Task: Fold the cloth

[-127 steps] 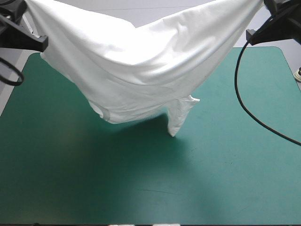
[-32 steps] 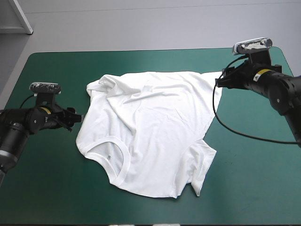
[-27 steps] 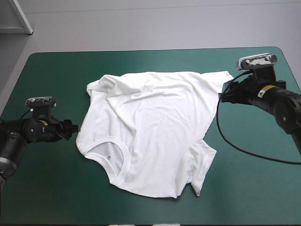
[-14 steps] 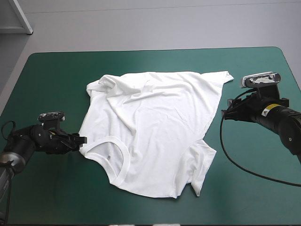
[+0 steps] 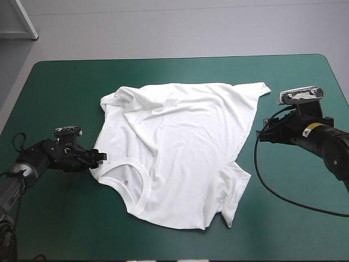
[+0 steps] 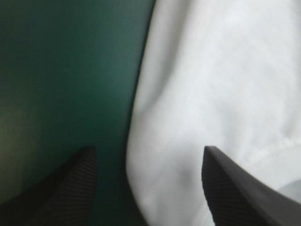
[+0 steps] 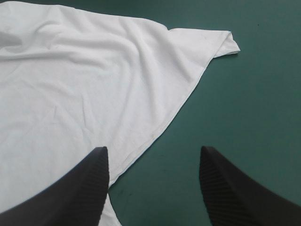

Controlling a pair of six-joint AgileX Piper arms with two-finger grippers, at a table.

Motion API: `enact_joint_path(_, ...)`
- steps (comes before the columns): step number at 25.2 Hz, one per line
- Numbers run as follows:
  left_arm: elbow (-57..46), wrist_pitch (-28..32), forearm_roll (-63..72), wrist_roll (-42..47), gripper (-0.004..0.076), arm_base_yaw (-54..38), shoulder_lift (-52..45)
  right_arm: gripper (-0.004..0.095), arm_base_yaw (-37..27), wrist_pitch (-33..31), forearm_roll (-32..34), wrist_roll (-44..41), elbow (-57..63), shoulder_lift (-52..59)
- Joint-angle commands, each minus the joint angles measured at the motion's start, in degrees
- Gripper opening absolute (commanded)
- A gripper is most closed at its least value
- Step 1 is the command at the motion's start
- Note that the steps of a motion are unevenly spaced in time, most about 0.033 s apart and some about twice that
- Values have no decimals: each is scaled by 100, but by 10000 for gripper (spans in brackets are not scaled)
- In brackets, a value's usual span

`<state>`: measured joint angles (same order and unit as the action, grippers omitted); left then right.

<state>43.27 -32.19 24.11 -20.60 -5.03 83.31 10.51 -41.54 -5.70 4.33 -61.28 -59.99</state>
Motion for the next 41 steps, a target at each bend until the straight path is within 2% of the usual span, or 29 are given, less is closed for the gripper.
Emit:
enact_joint_path(1, 63, -10, 839, -560, 391, 16, 145, 531, -23, 275, -31, 50, -12, 94)
enact_joint_path(3, 60, -127, 920, -709, 289, 16, 182, 518, -23, 327, -31, 50, 165, 94)
enact_joint_path(7, 60, -287, 934, -999, 19, 16, 201, 482, -23, 375, -31, 50, 656, 94)
enact_joint_path(11, 60, -299, 981, -1110, 19, 16, 201, 466, -23, 448, -84, 58, 935, 94)
enact_joint_path(14, 60, -310, 981, -1110, 19, 16, 201, 466, -23, 574, -449, 113, 1098, 80)
enact_joint_path(15, 60, -310, 981, -1110, 19, 16, 201, 466, -23, 507, -1078, 558, 1216, -16)
enact_joint_path(16, 60, -310, 981, -1110, 19, 16, 201, 466, -23, 464, -1325, 780, 1258, -74)
enact_joint_path(17, 60, -332, 981, -1110, 19, 16, 201, 469, -23, 357, -1870, 1299, 1388, -249)
enact_joint_path(19, 60, -358, 970, -1110, 19, 16, 201, 470, -23, 316, -2168, 1603, 1586, -529)
enact_joint_path(24, 60, -435, 957, -1132, 19, 16, 201, 531, -10, 417, -2137, 1901, 1859, -1272)
enact_joint_path(31, 60, -482, 949, -1146, 19, 16, 201, 532, -10, 344, -2138, 1981, 1873, -1956)
enact_joint_path(36, 60, -469, 949, -1150, 19, 16, 201, 501, 120, 121, -2161, 2086, 1912, -2305)
enact_joint_path(41, 60, -489, 925, -1174, 19, 16, 201, 400, 829, 291, -2136, 2013, 2109, -2584)
